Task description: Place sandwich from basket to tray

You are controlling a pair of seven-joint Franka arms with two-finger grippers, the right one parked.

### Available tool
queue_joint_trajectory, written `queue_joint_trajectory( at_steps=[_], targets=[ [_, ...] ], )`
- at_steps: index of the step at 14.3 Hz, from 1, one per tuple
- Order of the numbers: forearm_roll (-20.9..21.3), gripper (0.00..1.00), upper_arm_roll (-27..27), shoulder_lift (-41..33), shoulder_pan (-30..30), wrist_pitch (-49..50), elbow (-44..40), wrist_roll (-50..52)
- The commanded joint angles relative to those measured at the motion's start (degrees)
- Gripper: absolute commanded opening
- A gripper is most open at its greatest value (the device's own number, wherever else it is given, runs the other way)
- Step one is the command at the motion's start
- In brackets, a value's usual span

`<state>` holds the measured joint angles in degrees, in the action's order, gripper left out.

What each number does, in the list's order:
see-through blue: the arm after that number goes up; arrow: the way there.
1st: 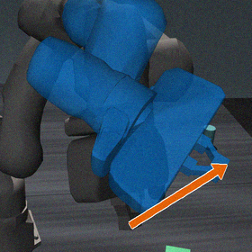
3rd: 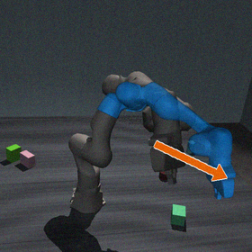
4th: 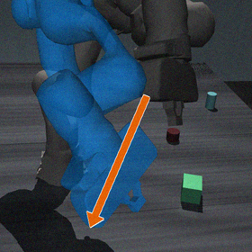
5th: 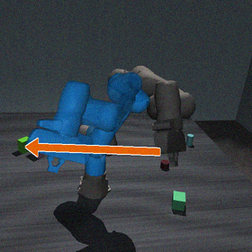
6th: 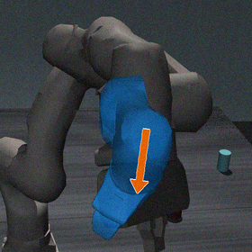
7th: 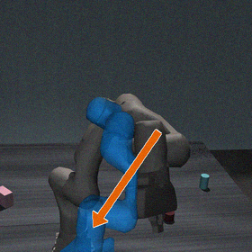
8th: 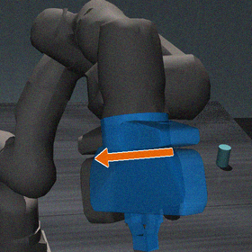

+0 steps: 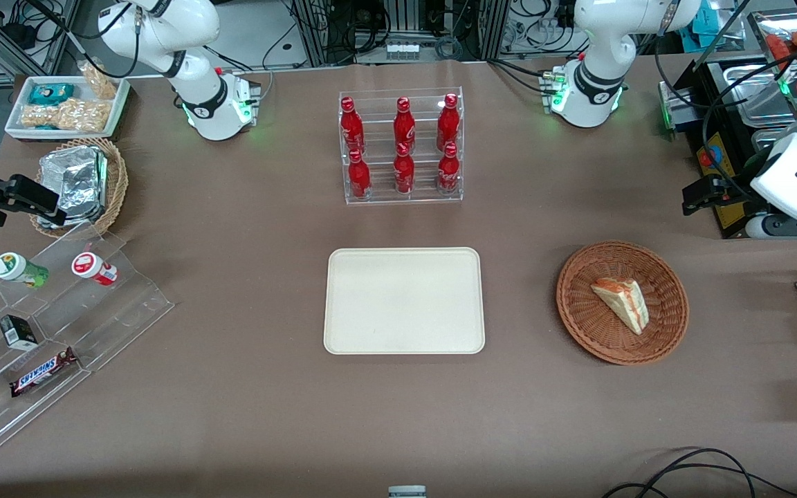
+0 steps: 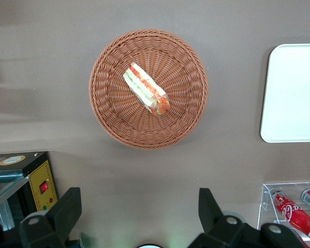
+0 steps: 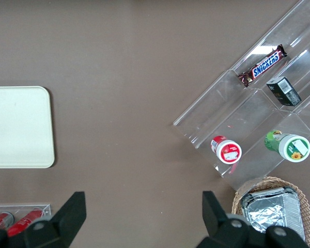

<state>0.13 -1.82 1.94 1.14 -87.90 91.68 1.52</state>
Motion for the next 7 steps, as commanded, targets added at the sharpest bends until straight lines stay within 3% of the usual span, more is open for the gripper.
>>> queue_joint_trajectory(
  at_steps=[1,7],
  targets=[
    [0.4,1.00,0.7,0.7,0.6,1.0,-1.9,-0.8],
    [0.6,1.00,0.7,0.7,0.6,2.4,0.0,-0.2]
  ],
)
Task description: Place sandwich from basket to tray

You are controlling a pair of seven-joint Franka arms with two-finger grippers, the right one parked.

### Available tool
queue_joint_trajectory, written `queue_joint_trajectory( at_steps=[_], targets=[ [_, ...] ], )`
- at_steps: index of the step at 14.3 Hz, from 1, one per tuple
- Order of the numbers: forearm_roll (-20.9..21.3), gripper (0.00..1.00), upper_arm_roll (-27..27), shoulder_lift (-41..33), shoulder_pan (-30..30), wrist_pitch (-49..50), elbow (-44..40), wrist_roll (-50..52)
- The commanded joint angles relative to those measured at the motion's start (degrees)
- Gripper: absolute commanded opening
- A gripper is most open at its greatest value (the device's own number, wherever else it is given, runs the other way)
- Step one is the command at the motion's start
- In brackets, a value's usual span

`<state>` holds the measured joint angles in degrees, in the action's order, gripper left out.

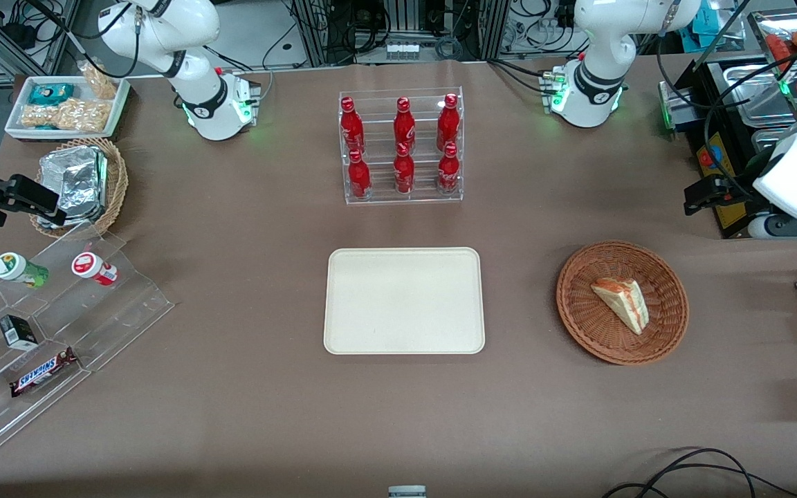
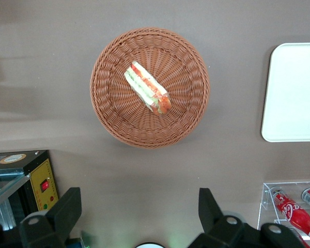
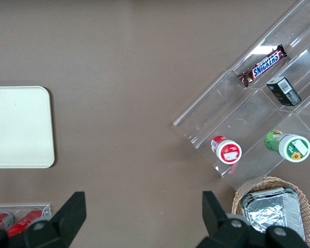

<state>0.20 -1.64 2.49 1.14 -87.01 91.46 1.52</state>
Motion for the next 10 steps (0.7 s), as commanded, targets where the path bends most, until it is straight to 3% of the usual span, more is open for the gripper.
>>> queue_joint_trajectory(
  at_steps=[1,5,10],
  targets=[
    [0.5,1.00,0.5,0.1,0.6,1.6,0.7,-0.1],
    [0.6,1.00,0.5,1.5,0.6,-3.7,8.4,3.8],
    [0.7,1.00,0.6,5.2,0.6,-27.0,22.9,7.4]
  ],
)
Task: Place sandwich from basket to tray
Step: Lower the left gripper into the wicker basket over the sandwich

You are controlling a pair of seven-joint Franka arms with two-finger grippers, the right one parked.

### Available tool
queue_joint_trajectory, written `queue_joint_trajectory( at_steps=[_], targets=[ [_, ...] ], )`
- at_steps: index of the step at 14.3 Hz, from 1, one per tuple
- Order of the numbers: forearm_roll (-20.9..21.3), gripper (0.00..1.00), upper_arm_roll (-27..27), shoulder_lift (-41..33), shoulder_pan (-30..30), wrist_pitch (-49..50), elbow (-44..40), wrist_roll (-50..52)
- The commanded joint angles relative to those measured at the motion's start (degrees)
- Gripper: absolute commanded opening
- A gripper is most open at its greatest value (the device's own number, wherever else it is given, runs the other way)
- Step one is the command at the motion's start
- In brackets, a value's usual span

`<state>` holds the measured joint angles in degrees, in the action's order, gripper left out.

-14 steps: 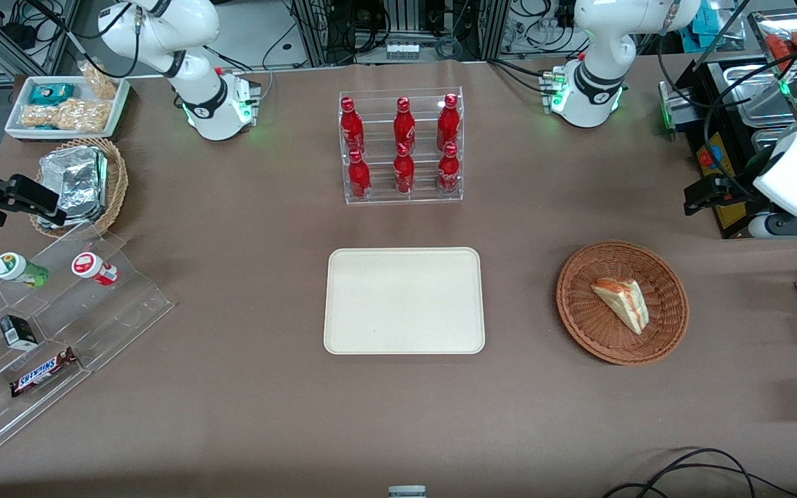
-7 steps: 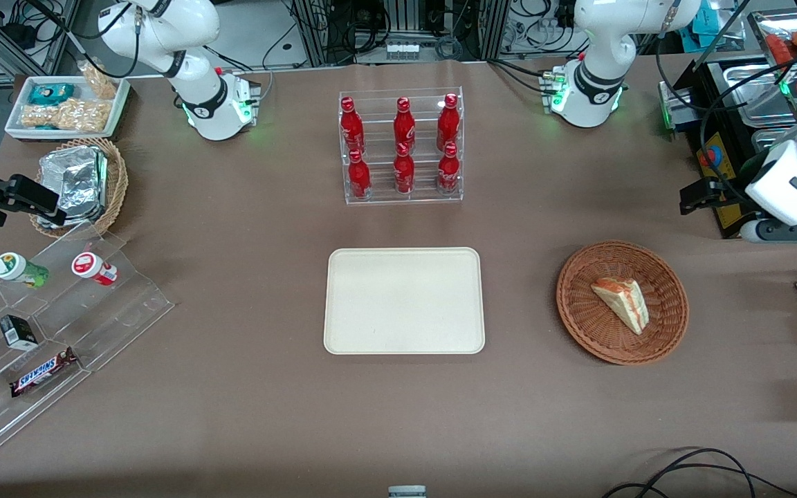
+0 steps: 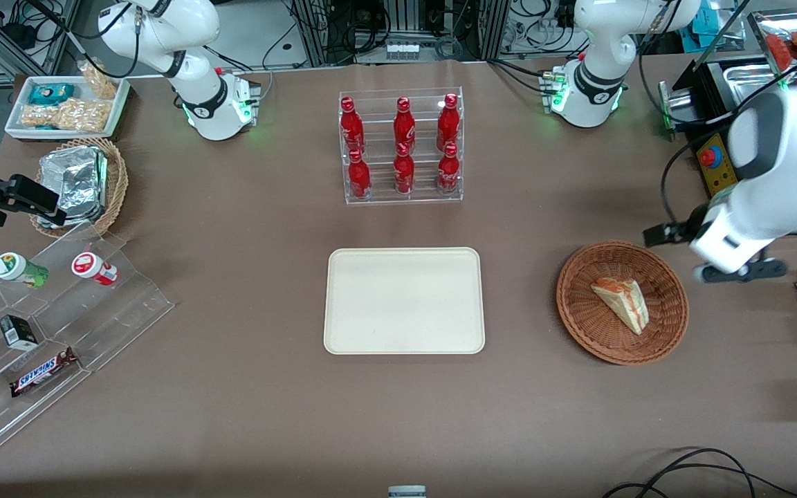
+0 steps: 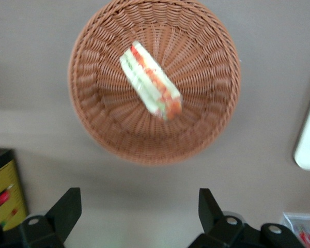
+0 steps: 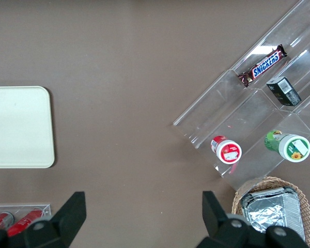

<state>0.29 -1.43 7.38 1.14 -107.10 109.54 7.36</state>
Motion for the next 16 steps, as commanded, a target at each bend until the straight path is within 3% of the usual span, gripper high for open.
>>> queue_joint_trajectory(
  at_steps=[1,4,8,11,12,13,14,16],
  targets=[
    [0.5,1.00,0.4,1.5,0.6,-10.7,6.5,2.0],
    [0.5,1.00,0.4,3.6,0.6,-21.1,10.9,17.3],
    [0.3,1.00,0.3,11.5,0.7,-29.2,8.5,43.5],
    [0.2,0.96,0.3,15.6,0.7,-30.8,7.0,50.1],
    [-0.1,0.65,0.3,15.7,0.7,-30.5,7.2,50.2],
    [0.1,0.11,0.3,15.1,0.6,-30.0,7.4,49.9],
    [0.3,0.03,0.3,14.7,0.7,-28.3,7.2,49.4],
    [0.6,0.00,0.3,12.8,0.7,-18.2,3.8,45.3]
  ],
)
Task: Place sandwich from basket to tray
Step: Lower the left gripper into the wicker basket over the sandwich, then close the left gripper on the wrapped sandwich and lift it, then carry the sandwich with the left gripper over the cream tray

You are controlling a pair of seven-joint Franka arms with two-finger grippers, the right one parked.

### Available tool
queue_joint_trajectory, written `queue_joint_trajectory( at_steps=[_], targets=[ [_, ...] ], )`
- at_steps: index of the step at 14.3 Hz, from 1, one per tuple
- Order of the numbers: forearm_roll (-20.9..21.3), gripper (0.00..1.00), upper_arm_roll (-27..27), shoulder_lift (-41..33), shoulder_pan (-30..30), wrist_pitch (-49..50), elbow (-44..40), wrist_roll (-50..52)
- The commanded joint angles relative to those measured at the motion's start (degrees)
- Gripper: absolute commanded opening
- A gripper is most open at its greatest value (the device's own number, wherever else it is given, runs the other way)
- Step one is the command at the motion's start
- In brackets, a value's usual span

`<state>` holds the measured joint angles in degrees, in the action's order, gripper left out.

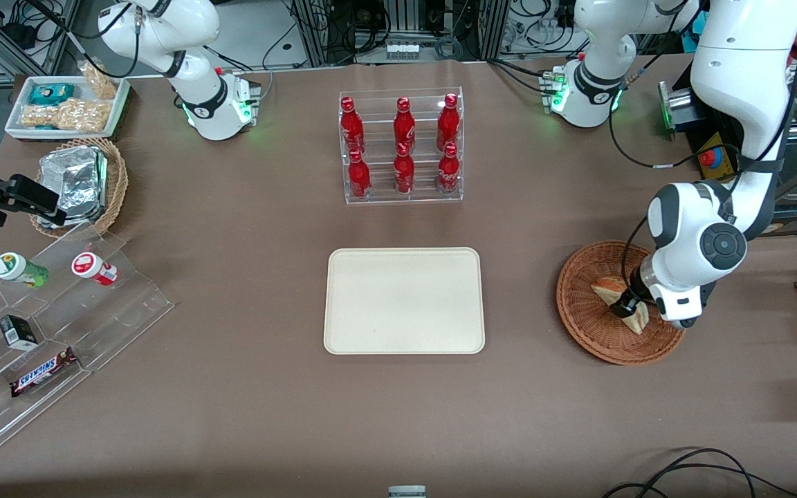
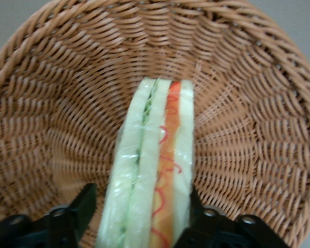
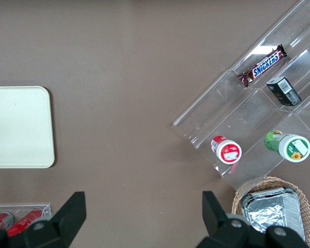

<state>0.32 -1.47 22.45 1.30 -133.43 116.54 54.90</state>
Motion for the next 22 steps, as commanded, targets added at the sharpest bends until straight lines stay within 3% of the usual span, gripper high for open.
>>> queue_joint_trajectory(
  at_steps=[1,3,4,6,9,13,17,22],
  targets=[
    [0.4,0.00,0.2,-2.5,0.6,14.9,-6.6,-4.8],
    [0.2,0.00,-0.1,-1.3,2.1,26.4,-15.0,-5.9],
    [0.1,0.00,-0.2,-0.1,3.8,27.0,-16.5,-5.9],
    [-0.1,0.00,-0.3,1.7,7.5,25.0,-16.9,-7.2],
    [-0.7,0.03,-0.8,7.9,13.0,22.1,-24.3,-18.8],
    [-0.4,0.06,-4.6,16.6,19.2,20.1,-35.5,-19.1],
    [-0.2,0.00,-4.8,19.1,27.8,9.3,-36.2,-14.6],
    [0.1,0.00,-4.8,20.3,34.5,7.7,-36.6,-9.2]
  ],
)
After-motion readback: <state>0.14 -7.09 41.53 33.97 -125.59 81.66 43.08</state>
